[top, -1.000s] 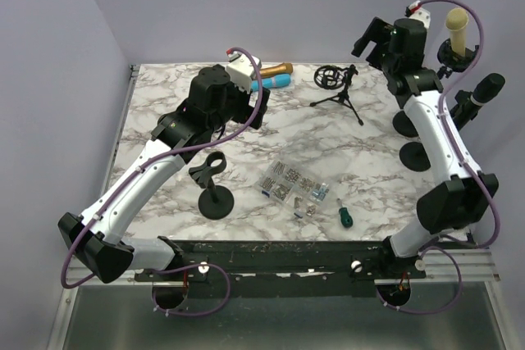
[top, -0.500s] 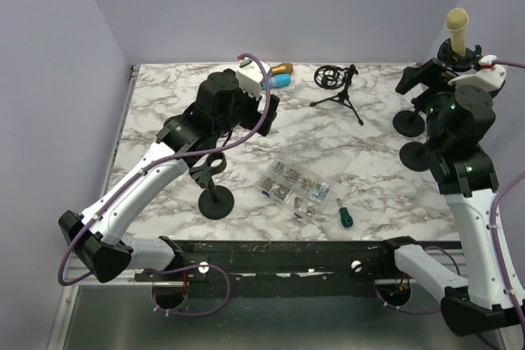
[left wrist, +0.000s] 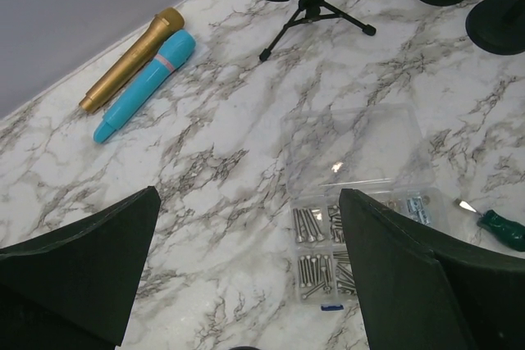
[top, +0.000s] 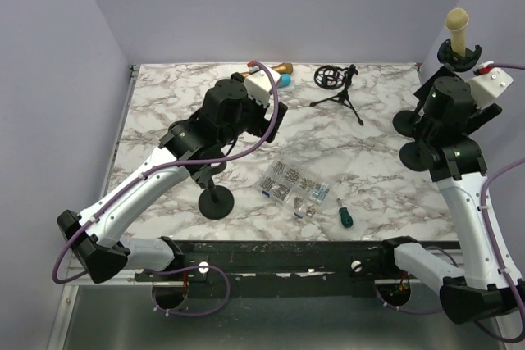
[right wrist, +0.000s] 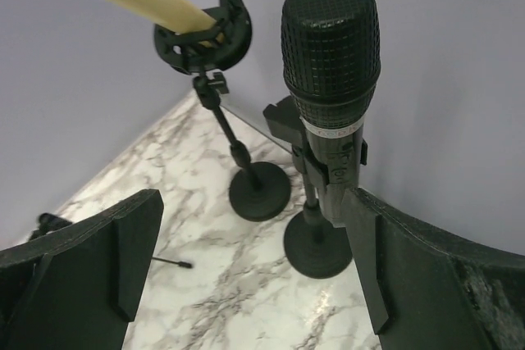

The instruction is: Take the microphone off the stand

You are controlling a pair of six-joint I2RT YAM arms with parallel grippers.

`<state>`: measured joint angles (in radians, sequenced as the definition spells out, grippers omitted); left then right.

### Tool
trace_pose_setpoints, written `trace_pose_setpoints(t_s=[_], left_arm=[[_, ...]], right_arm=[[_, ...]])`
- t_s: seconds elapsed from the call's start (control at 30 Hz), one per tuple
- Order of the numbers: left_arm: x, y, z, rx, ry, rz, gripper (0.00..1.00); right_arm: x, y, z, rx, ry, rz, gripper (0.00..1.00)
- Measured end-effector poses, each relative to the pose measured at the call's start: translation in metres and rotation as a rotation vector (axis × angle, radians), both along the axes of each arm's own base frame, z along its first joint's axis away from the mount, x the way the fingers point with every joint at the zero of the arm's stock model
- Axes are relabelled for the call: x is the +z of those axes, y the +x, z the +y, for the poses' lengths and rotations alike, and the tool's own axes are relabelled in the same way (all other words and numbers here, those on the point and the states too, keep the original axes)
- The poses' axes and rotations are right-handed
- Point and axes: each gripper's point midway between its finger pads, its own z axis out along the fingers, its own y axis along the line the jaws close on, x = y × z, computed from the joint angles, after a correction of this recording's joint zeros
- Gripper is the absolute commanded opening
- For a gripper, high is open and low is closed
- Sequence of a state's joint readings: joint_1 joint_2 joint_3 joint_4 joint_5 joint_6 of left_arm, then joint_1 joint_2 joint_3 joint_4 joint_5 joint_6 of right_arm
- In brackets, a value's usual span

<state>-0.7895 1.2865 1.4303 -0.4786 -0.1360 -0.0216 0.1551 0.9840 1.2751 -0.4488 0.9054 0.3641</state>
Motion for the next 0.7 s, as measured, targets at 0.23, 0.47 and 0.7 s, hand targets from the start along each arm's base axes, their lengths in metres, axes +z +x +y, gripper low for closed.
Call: trace_pose_setpoints(t_s=[0.23,0.47,0.7], left_arm=[[0.007,-0.003,0.003,0.005,-0.002,-0.021,0.95],[0.008,-0.005,0.002,0.004,-0.002,-0.026,0.95],[0.008,-0.005,0.002,0.003,-0.001,-0.027,0.95]], right_arm=[[-0.023,-0.001,-0.021,-0.141,-0.049,0.105,0.99],[-0.043,-0.005,-0.06,-0.285,-0.031,0.146,1.0],[-0.045,0.001,-0.086,-0.337,-0.004,0.109,1.0]])
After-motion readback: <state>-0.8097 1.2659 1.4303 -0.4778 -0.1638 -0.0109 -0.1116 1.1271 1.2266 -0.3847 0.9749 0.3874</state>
